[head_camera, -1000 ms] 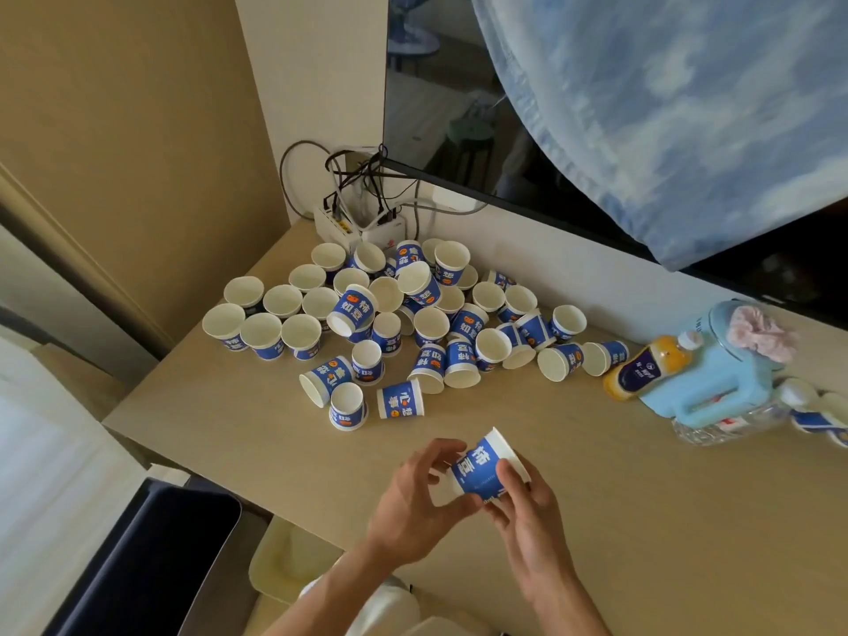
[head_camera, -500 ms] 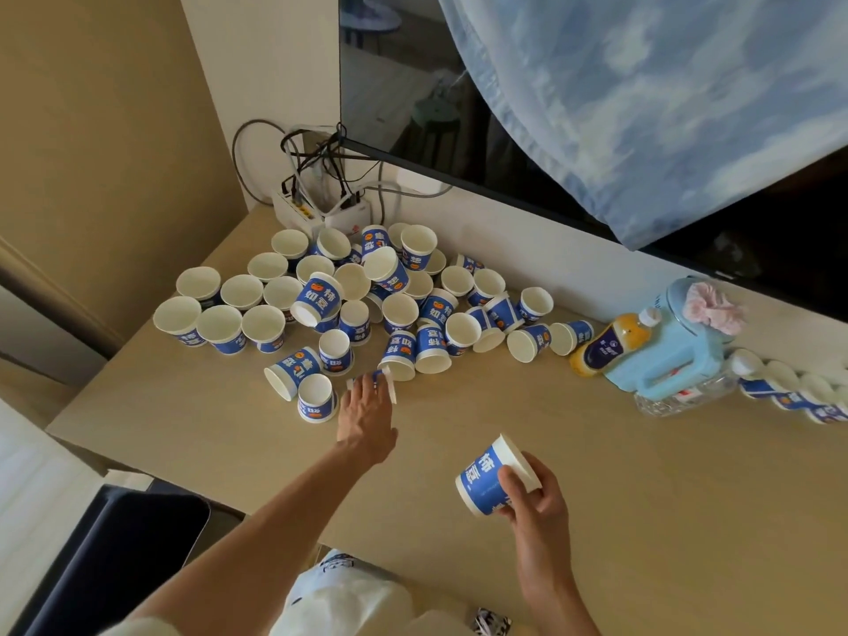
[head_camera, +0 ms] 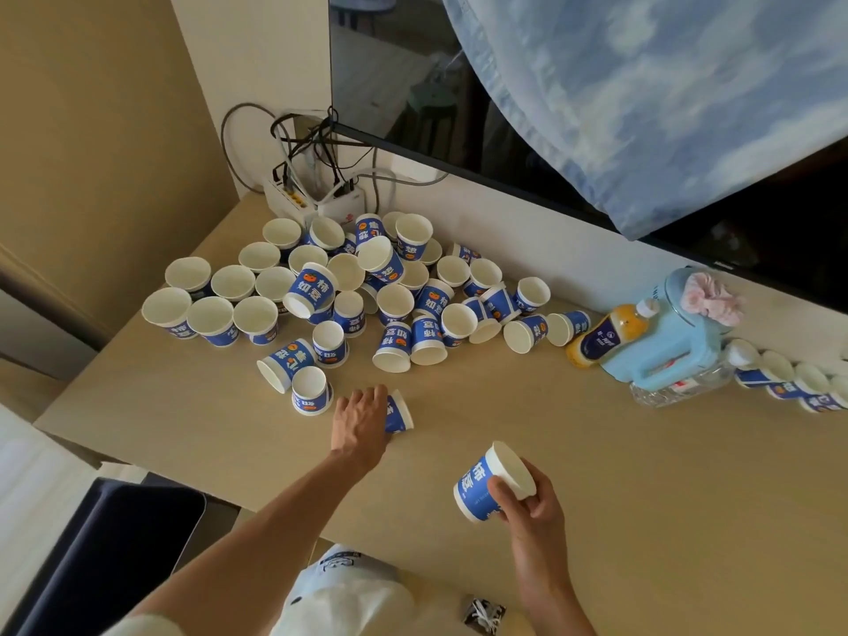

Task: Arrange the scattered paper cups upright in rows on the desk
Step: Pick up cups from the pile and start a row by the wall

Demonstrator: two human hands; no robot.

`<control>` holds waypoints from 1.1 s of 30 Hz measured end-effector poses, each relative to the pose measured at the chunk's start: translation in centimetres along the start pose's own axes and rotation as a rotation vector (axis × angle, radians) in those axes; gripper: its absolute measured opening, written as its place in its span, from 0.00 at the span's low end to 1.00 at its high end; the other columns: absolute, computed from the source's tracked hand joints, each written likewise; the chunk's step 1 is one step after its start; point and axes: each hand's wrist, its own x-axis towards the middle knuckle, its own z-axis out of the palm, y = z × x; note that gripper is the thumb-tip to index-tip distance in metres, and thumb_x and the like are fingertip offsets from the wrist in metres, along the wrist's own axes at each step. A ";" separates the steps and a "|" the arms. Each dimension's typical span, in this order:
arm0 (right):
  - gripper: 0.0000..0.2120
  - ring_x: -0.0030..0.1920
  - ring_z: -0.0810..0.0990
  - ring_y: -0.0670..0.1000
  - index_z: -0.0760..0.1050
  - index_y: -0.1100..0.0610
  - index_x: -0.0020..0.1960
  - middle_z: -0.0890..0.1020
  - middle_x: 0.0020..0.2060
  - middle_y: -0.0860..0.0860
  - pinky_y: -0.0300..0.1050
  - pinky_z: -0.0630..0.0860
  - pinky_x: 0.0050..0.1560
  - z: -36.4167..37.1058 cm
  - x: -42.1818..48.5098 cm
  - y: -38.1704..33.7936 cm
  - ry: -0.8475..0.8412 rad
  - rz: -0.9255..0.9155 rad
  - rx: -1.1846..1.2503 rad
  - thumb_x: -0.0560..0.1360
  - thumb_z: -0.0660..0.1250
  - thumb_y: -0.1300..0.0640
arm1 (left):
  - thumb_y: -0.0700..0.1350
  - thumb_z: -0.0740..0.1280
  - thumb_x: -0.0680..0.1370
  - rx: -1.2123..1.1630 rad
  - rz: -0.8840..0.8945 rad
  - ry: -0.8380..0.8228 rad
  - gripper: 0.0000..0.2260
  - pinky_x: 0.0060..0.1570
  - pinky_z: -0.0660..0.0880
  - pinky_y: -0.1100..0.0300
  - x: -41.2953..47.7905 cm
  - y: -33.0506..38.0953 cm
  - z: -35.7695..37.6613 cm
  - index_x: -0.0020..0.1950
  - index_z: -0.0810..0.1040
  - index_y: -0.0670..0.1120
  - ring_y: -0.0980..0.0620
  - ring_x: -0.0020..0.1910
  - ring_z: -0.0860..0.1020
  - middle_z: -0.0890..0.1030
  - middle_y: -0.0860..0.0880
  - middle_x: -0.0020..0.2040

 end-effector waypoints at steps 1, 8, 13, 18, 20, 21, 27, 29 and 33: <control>0.37 0.49 0.86 0.48 0.78 0.54 0.61 0.87 0.51 0.51 0.48 0.80 0.51 -0.1 -0.1 0.1 0.005 0.002 0.001 0.54 0.78 0.43 | 0.54 0.76 0.73 -0.038 -0.006 -0.010 0.29 0.63 0.69 0.53 0.0 -0.1 0.2 0.67 0.66 0.48 0.46 0.63 0.75 0.78 0.48 0.64; 0.34 0.53 0.85 0.52 0.80 0.53 0.59 0.87 0.51 0.50 0.38 0.79 0.47 -2.4 -0.8 0.9 0.149 0.017 0.045 0.54 0.78 0.44 | 0.54 0.79 0.69 -0.499 0.009 -0.126 0.32 0.58 0.72 0.57 -1.7 3.4 -0.2 0.69 0.73 0.46 0.46 0.60 0.77 0.76 0.48 0.57; 0.33 0.55 0.84 0.56 0.80 0.53 0.58 0.86 0.52 0.53 0.42 0.77 0.50 -6.6 -0.8 0.1 0.270 -0.033 0.097 0.54 0.78 0.47 | 0.47 0.82 0.67 -0.835 0.095 -0.079 0.24 0.44 0.72 0.72 -5.0 10.0 -3.1 0.60 0.78 0.46 0.54 0.49 0.79 0.79 0.49 0.54; 0.31 0.50 0.85 0.47 0.78 0.55 0.60 0.85 0.53 0.53 0.37 0.78 0.48 -12.2 -1.1 -1.7 0.314 -0.122 0.172 0.57 0.78 0.56 | 0.49 0.82 0.67 -0.979 0.258 -0.028 0.22 0.48 0.77 0.65 -9.0 17.5 -5.8 0.57 0.77 0.55 0.57 0.50 0.80 0.82 0.55 0.51; 0.36 0.46 0.85 0.43 0.77 0.58 0.62 0.85 0.53 0.54 0.33 0.79 0.44 -15.0 -1.7 -2.3 0.327 -0.165 0.219 0.54 0.79 0.54 | 0.50 0.81 0.66 -1.014 0.312 -0.017 0.22 0.51 0.79 0.58 -10.8 20.5 -5.9 0.57 0.78 0.57 0.56 0.49 0.81 0.84 0.56 0.50; 0.36 0.46 0.85 0.42 0.77 0.58 0.62 0.85 0.53 0.53 0.32 0.79 0.44 -16.5 -2.0 -2.5 0.333 -0.185 0.242 0.54 0.79 0.54 | 0.50 0.81 0.66 -1.022 0.336 -0.019 0.22 0.52 0.79 0.56 -11.7 21.9 -5.8 0.57 0.78 0.57 0.56 0.50 0.81 0.84 0.57 0.50; 0.41 0.49 0.85 0.43 0.77 0.56 0.63 0.85 0.53 0.50 0.33 0.79 0.45 -25.4 -5.2 -2.9 0.401 -0.301 0.383 0.51 0.78 0.50 | 0.55 0.80 0.66 -1.028 0.405 -0.014 0.24 0.54 0.80 0.47 -17.5 30.9 -3.9 0.59 0.79 0.56 0.52 0.52 0.82 0.85 0.56 0.51; 0.41 0.49 0.85 0.43 0.76 0.56 0.63 0.85 0.54 0.51 0.34 0.79 0.46 -29.1 -6.6 -2.7 0.435 -0.326 0.415 0.51 0.78 0.49 | 0.58 0.79 0.65 -1.022 0.426 -0.020 0.26 0.55 0.80 0.46 -19.5 34.2 -2.7 0.61 0.78 0.57 0.52 0.53 0.82 0.84 0.56 0.52; 0.38 0.51 0.85 0.46 0.76 0.58 0.63 0.85 0.53 0.52 0.35 0.79 0.48 -35.9 -9.3 -1.7 0.513 -0.356 0.432 0.54 0.78 0.50 | 0.61 0.79 0.63 -1.030 0.453 -0.012 0.29 0.56 0.80 0.47 -23.6 40.3 -0.3 0.62 0.77 0.57 0.51 0.53 0.82 0.84 0.57 0.54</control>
